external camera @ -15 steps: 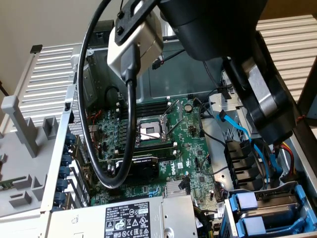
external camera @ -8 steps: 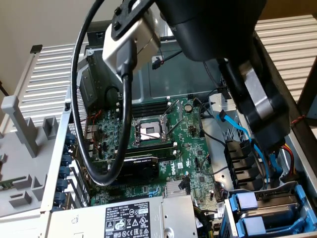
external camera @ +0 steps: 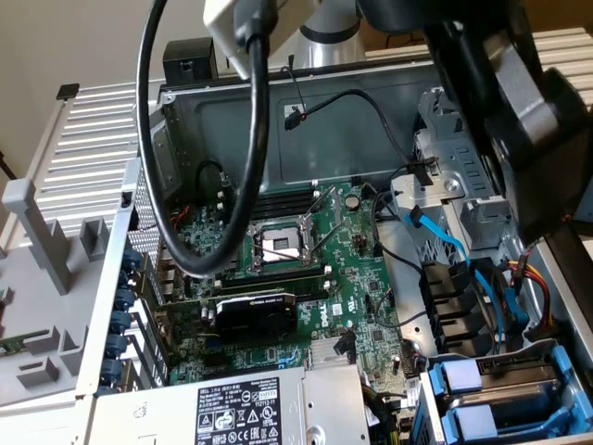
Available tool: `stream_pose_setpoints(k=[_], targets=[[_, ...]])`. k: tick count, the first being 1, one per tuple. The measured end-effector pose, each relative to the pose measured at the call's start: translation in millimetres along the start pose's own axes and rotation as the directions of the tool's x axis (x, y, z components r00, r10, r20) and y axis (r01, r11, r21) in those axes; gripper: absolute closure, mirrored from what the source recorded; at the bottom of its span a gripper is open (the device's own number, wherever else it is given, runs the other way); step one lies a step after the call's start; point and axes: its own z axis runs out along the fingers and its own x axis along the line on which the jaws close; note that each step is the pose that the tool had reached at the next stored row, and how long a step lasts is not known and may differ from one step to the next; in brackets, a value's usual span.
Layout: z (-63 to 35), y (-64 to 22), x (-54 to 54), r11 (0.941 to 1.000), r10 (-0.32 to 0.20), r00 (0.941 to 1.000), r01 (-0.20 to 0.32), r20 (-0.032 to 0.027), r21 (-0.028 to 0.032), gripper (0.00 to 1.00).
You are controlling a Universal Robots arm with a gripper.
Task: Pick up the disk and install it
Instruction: 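Insert the first disk wire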
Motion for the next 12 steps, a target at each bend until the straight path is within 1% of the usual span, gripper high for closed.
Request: stream_pose_setpoints(k=[3,4,5,9,10,11,12], targets=[[0.5,-1.8,-0.2,0.9986,-0.004,1.0,0.004,-0.0001,-0.0532,0.55],[0.4,-2.5,-0.4,0.9976,-0.005,1.0,0.005,-0.0001,-0.0684,0.55],[0.4,-3.3,-0.5,0.9964,-0.006,1.0,0.006,0.0,-0.085,0.55],[0.4,-6.4,-0.9,0.9896,-0.011,0.9999,0.011,-0.0008,-0.1432,0.55],[0.3,-7.4,-1.0,0.9877,-0.012,0.9999,0.012,-0.0012,-0.1557,0.55],[-0.2,-8.9,-0.9,0.9863,-0.013,0.9999,0.013,-0.0018,-0.1644,0.55],[0.6,-11.1,-1.0,0.9858,-0.014,0.9999,0.013,-0.0023,-0.1675,0.55]])
